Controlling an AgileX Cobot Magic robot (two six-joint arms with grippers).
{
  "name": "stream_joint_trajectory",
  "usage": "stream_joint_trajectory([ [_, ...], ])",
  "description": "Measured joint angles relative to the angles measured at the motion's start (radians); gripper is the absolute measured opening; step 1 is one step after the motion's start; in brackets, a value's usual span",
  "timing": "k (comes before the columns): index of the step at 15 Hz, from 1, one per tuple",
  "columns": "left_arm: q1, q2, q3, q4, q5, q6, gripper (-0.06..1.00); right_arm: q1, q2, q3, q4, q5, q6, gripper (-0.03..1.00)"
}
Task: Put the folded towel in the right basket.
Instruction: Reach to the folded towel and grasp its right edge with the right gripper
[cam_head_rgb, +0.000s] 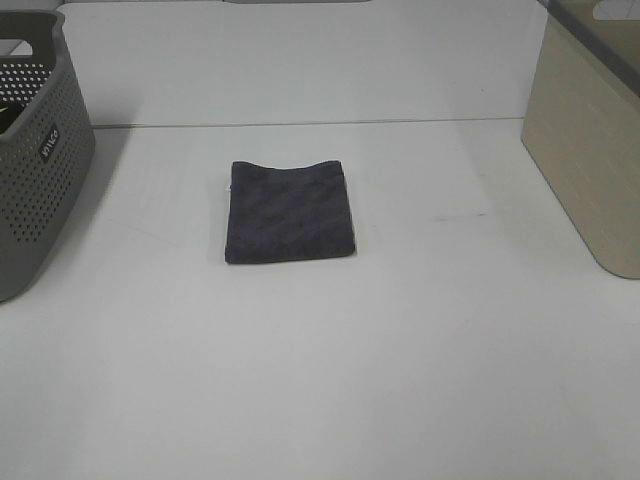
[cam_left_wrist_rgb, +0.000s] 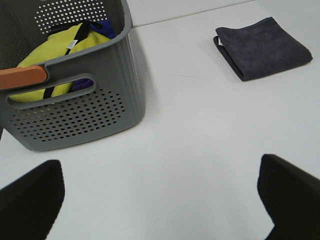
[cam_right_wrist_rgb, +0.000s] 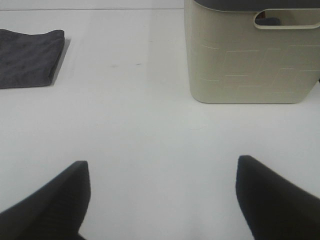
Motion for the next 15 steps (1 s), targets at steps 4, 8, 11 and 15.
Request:
stream_joint_trajectory([
  [4, 0.000, 0.000, 0.000, 0.000, 0.000, 0.000, 0.99, 0.000, 0.000, 0.000, 0.000, 0.000, 0.000, 0.75],
  [8, 0.000, 0.000, 0.000, 0.000, 0.000, 0.000, 0.99, 0.000, 0.000, 0.000, 0.000, 0.000, 0.000, 0.75],
  [11, 0.000, 0.000, 0.000, 0.000, 0.000, 0.000, 0.99, 0.000, 0.000, 0.000, 0.000, 0.000, 0.000, 0.75],
  [15, 0.000, 0.000, 0.000, 0.000, 0.000, 0.000, 0.99, 0.000, 0.000, 0.000, 0.000, 0.000, 0.000, 0.75],
])
